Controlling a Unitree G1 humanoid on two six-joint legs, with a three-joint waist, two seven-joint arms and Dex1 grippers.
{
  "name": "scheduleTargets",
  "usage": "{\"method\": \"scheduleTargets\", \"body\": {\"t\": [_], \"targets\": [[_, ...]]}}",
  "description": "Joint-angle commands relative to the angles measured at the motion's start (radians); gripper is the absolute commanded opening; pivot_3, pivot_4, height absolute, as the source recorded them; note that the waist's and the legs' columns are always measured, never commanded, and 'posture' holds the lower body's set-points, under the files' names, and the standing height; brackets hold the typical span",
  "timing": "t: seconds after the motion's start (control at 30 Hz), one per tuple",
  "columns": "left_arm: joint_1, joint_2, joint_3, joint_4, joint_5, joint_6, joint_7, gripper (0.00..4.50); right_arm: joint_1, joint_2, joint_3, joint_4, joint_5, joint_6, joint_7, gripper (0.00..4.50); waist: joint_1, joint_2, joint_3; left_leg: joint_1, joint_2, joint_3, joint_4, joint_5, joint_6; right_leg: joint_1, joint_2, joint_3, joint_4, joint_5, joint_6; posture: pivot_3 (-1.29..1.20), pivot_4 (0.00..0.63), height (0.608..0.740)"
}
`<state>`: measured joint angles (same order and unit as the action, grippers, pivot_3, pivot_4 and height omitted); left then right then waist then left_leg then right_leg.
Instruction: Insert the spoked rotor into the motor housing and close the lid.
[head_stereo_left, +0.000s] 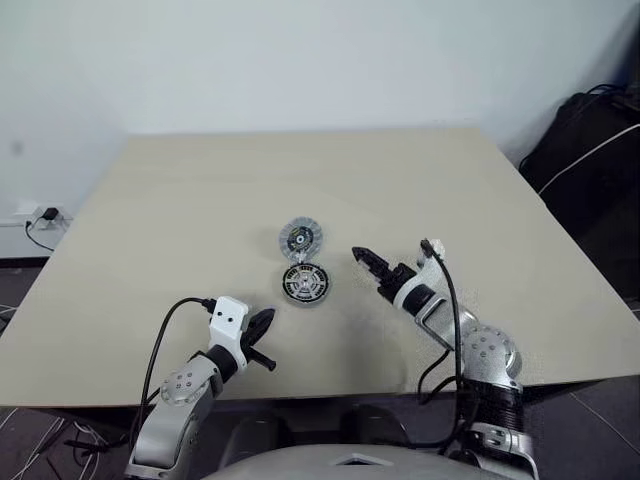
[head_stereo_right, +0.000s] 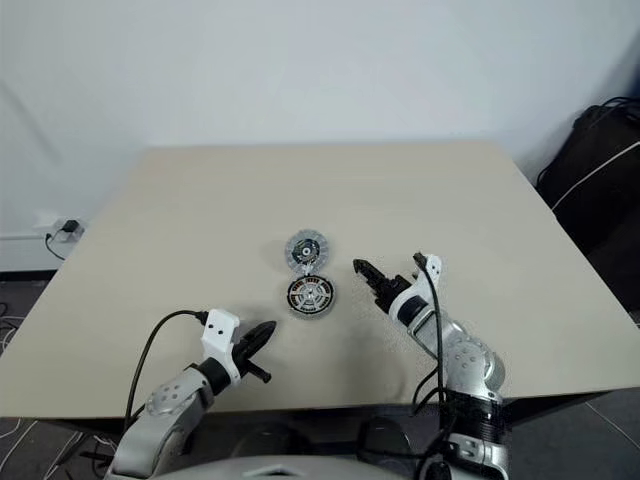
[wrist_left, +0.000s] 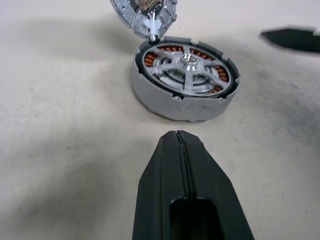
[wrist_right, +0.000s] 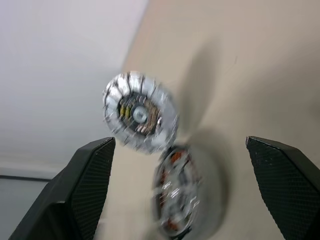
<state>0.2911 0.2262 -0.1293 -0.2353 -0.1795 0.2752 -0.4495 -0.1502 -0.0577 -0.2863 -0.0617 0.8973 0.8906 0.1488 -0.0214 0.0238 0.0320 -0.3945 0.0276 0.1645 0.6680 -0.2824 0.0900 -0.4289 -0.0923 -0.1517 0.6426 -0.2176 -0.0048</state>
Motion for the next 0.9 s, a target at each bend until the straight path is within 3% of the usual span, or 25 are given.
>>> {"method": "scheduleTargets", "body": {"t": [0.03,0.07,0.2,0.47,0.9], "targets": [[-0.024,-0.002,-0.007,-0.005,-0.013,-0.013,-0.013,0.0,-0.008,-0.089,0.306,-0.151,-0.315,-0.162,0.019,4.09,-0.002,-0.001,-0.001,0.0,0.0,0.0,0.0,0.0,0.0,0.0,0.001,0.0,0.0,0.0,0.0,0.0,0.0,0.74],[-0.027,-0.003,-0.008,-0.003,-0.012,-0.013,-0.015,0.0,-0.013,-0.114,0.38,-0.154,-0.393,-0.201,0.023,3.97,-0.003,-0.001,-0.001,0.0,0.0,0.0,0.0,0.0,0.0,-0.001,0.001,0.0,0.0,-0.001,-0.001,0.0,0.0,0.74],[-0.031,-0.004,-0.011,0.0,-0.012,-0.013,-0.019,0.0,-0.063,-0.188,0.638,-0.108,-0.662,-0.298,0.029,2.73,-0.003,-0.003,-0.002,0.0,0.0,0.001,0.0,0.002,-0.004,-0.001,0.0,0.0,0.0,-0.001,-0.002,0.0,0.0,0.74],[-0.028,-0.009,-0.017,0.003,-0.011,-0.016,-0.015,0.0,-0.163,-0.107,0.706,0.063,-0.794,-0.321,0.049,0.05,0.002,-0.01,-0.002,0.0,0.0,0.001,0.001,0.004,-0.006,0.0,0.0,0.0,0.0,-0.001,-0.001,0.0,0.0,0.74],[-0.013,-0.015,-0.011,0.0,-0.009,-0.024,-0.001,0.0,-0.209,-0.042,0.719,0.183,-0.873,-0.305,0.13,0.02,-0.003,-0.012,-0.002,0.0,0.0,0.001,0.001,0.004,-0.006,0.0,0.0,0.0,0.001,0.0,-0.001,0.0,0.0,0.74]]}}
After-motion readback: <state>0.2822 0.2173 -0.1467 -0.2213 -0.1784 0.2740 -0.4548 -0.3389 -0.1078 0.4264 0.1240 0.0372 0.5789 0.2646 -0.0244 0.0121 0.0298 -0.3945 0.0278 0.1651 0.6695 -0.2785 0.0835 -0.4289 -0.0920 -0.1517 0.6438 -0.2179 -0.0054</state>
